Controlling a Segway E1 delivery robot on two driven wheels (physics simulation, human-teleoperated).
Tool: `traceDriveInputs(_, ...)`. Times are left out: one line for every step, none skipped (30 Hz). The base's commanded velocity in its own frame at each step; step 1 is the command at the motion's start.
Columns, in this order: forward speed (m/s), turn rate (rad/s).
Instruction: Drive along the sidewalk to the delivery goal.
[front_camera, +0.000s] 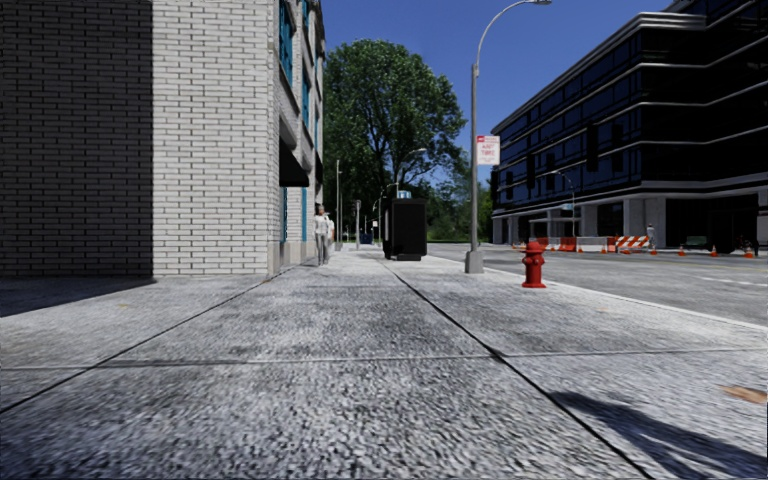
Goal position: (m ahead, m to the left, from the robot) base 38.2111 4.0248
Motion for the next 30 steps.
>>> traceDriveInputs(2.0, 0.0)
traceDriveInputs(2.0, 0.0)
traceDriveInputs(2.0, 0.0)
traceDriveInputs(2.0, 0.0)
traceDriveInputs(2.0, 0.0)
traceDriveInputs(2.0, 0.0)
traceDriveInputs(2.0, 0.0)
traceDriveInputs(2.0, 0.0)
traceDriveInputs(2.0, 0.0)
traceDriveInputs(2.0, 0.0)
traceDriveInputs(2.0, 0.0)
traceDriveInputs(2.0, 0.0)
traceDriveInputs(2.0, 0.0)
traceDriveInputs(2.0, 0.0)
traceDriveInputs(2.0, 0.0)
traceDriveInputs(2.0, 0.0)
traceDriveInputs(2.0, 0.0)
traceDriveInputs(2.0, 0.0)
traceDriveInputs(2.0, 0.0)
traceDriveInputs(2.0, 0.0)
traceDriveInputs(2.0, 0.0)
traceDriveInputs(2.0, 0.0)
traceDriveInputs(2.0, 0.0)
traceDriveInputs(2.0, 0.0)
traceDriveInputs(2.0, 0.0)
traceDriveInputs(2.0, 0.0)
traceDriveInputs(2.0, 0.0)
traceDriveInputs(2.0, 0.0)
traceDriveInputs(2.0, 0.0)
traceDriveInputs(2.0, 0.0)
